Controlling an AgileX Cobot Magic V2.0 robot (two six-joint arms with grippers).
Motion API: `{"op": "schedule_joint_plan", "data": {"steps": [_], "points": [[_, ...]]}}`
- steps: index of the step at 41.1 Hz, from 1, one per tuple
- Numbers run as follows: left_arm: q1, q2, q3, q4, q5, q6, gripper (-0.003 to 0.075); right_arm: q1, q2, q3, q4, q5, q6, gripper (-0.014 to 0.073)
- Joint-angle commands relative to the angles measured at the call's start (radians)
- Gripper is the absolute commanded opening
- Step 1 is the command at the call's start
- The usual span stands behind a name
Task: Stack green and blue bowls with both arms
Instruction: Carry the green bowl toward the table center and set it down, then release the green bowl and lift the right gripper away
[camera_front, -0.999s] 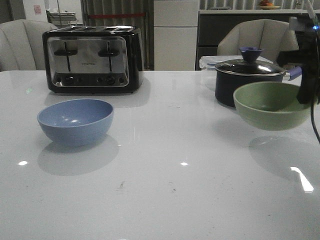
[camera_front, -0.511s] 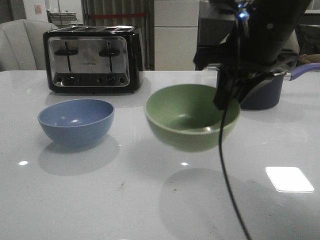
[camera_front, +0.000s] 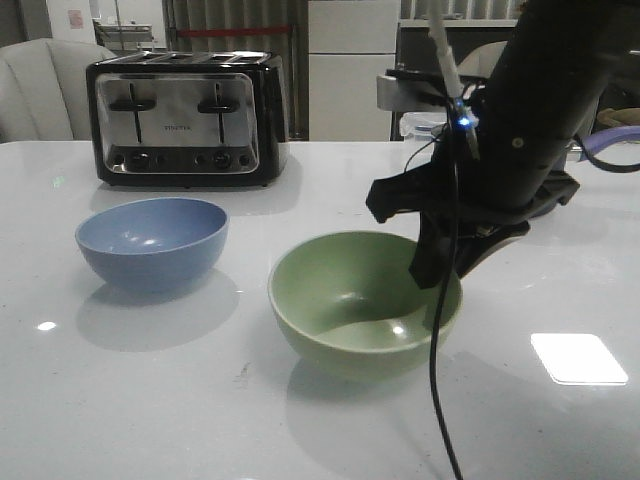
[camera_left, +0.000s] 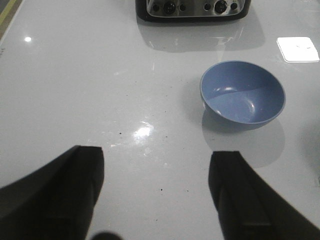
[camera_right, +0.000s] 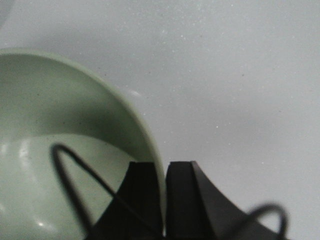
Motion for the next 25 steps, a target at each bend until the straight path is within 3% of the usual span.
{"op": "schedule_joint_plan", "data": {"steps": [1,5,14,25], "points": [[-0.007,0.007,-0.030,-0.006,-0.070,-0.001,0.0507,0.000,-0.002,-0.033,0.011,-0.055,-0.012,0.0041],[-0.007,0.007,-0.030,-0.006,-0.070,-0.001,0.0507,0.000,0.028,-0.054,0.017,-0.046,-0.012,0.0080],[-0.007,0.007,-0.030,-0.006,-0.070,-0.001,0.0507,0.000,0.022,-0.073,0.016,-0.066,-0.012,0.0403],[-0.007,0.007,-0.030,-0.006,-0.070,-0.001,0.0507,0.011,-0.163,-0.020,0.001,-0.064,-0.022,0.0425]]}}
